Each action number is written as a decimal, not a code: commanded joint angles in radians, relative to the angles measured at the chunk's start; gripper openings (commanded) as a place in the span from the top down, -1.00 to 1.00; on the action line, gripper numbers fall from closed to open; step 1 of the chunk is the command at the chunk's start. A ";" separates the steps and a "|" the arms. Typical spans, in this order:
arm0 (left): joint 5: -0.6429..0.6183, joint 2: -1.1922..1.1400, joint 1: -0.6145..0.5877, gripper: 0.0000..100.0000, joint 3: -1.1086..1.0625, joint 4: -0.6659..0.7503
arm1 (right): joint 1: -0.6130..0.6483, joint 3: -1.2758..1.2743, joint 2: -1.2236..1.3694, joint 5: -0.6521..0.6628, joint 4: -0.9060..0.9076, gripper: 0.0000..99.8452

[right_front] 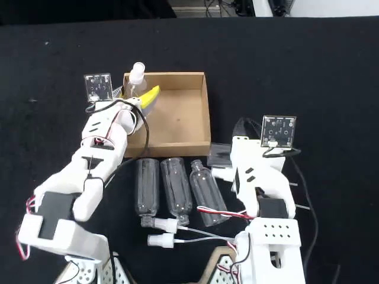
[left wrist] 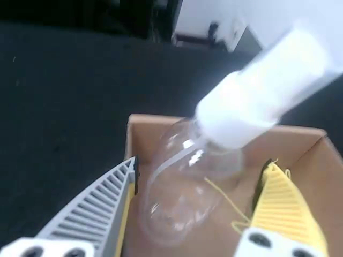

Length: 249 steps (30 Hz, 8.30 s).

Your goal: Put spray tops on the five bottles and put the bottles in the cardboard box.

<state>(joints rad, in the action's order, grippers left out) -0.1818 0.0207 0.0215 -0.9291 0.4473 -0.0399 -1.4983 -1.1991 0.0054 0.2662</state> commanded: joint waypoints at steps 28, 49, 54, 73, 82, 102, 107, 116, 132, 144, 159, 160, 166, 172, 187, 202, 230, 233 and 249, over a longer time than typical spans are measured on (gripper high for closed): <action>0.026 0.298 0.002 0.72 0.349 -1.108 | -0.005 0.004 -0.022 0.000 -0.029 0.97; 0.091 0.183 0.050 0.92 0.252 -0.862 | -0.005 0.004 -0.022 0.000 -0.029 0.97; 0.104 0.183 0.058 0.92 0.260 -0.856 | -0.005 0.004 -0.022 0.000 -0.029 0.97; 0.095 0.018 0.076 0.92 0.329 -0.792 | -0.005 0.004 -0.022 0.000 -0.029 0.97; 0.095 0.018 0.070 0.92 0.341 -0.790 | -0.005 0.004 -0.022 0.000 -0.029 0.97; 0.012 0.008 0.056 0.92 0.360 -0.712 | -0.005 0.004 -0.022 0.000 -0.028 0.97; 0.014 -0.061 0.058 0.92 0.374 -0.649 | -0.005 0.005 -0.022 0.000 -0.025 0.97; 0.014 -0.054 0.056 0.92 0.378 -0.649 | -0.005 0.005 -0.022 0.000 -0.028 0.97; 0.012 -0.086 0.054 0.92 0.410 -0.649 | -0.005 0.005 -0.022 0.000 -0.025 0.97; 0.012 0.176 -0.018 0.91 0.403 -0.951 | -0.005 0.005 -0.022 0.000 -0.026 0.97; 0.103 0.207 -0.068 0.63 0.438 -1.223 | -0.005 0.007 -0.022 0.000 -0.023 0.97; 0.107 0.187 -0.071 0.65 0.450 -1.224 | -0.005 0.007 -0.022 0.000 -0.023 0.97; 0.112 0.101 -0.091 0.73 0.466 -1.226 | -0.005 0.008 -0.022 0.000 -0.023 0.97; 0.103 0.086 -0.067 0.73 0.458 -1.226 | -0.005 0.008 -0.022 0.000 -0.023 0.97; 0.020 0.097 -0.007 0.73 0.372 -1.227 | -0.005 0.008 -0.022 0.000 -0.023 0.97; 0.012 0.097 0.019 0.73 0.374 -1.297 | -0.005 0.008 -0.022 0.000 -0.023 0.97; -0.038 0.270 0.019 0.73 0.282 -1.346 | -0.005 0.008 -0.022 0.000 -0.023 0.97; -0.038 0.269 0.021 0.73 0.283 -1.346 | -0.005 0.008 -0.022 0.000 -0.023 0.97; -0.072 0.279 0.028 0.73 0.291 -1.346 | -0.005 0.008 -0.022 0.000 -0.023 0.97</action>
<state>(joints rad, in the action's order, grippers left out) -0.2463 0.2478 0.0813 -0.6544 -0.8999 -0.0399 -1.4983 -1.1991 0.0054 0.2662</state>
